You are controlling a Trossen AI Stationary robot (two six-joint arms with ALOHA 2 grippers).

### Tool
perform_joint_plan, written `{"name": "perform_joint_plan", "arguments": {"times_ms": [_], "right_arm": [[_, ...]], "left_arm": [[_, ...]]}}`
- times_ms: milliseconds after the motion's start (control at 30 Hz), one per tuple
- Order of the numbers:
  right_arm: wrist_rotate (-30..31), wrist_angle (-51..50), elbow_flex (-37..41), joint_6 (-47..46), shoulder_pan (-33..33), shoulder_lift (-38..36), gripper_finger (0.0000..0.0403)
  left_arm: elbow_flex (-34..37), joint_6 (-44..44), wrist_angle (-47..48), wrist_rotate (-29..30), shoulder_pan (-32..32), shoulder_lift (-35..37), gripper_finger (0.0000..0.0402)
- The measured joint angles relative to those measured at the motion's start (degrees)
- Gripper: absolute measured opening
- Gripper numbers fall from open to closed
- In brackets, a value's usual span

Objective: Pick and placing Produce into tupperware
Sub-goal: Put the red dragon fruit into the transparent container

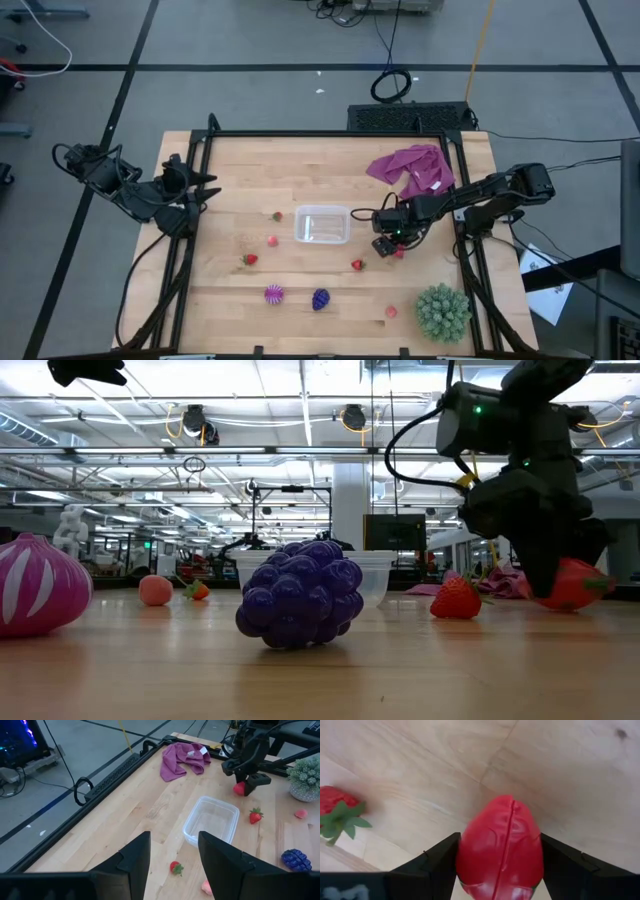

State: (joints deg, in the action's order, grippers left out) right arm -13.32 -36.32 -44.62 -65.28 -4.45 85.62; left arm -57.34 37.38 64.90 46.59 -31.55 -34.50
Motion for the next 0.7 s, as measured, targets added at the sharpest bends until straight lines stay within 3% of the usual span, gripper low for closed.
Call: {"name": "perform_joint_plan", "arguments": {"times_ms": [700], "right_arm": [[-1.97, 7.36, -1.91, 3.76, 1.21, -0.09, 0.0235]], "left_arm": [[0.0, 0.25, 0.0, 0.0, 0.02, 0.0, 0.017]]}}
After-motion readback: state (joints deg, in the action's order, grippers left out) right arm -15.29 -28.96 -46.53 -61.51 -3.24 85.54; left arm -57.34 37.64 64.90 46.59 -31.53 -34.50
